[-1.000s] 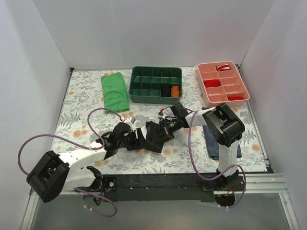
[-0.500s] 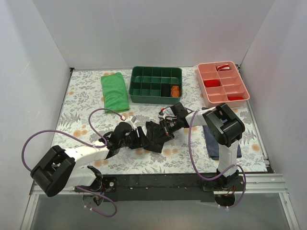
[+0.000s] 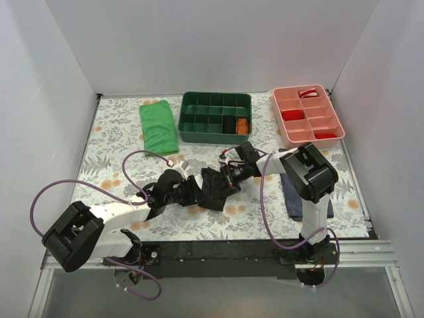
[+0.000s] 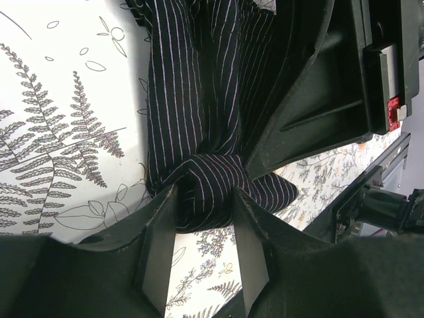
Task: Roll the underwear
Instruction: Roll the underwear to the center of the board.
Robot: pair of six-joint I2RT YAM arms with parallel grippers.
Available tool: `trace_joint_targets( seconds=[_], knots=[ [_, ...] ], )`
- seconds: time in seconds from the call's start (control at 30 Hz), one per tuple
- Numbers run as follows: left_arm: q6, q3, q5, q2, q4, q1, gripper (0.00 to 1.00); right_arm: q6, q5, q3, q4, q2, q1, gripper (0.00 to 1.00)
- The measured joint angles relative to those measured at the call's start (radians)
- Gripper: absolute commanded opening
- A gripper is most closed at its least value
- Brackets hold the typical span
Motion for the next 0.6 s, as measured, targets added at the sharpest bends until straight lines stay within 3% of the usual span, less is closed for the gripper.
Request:
trace_joint_targets(
  seconds=[0.33,0.47,0.6],
  knots=[
    [-0.002,0.015,0.016,0.094,0.069,0.000,0.01,-0.004,0.034,-0.004,0.005,0.000,-0.001,0.01],
    [0.011,0.053,0.029,0.160,0.079,0.001,0.00,-0.023,0.068,-0.015,0.005,-0.010,-0.004,0.02],
    [0.021,0.074,0.034,0.184,0.076,0.001,0.00,-0.060,0.127,-0.032,-0.004,-0.060,0.002,0.16]
  ],
)
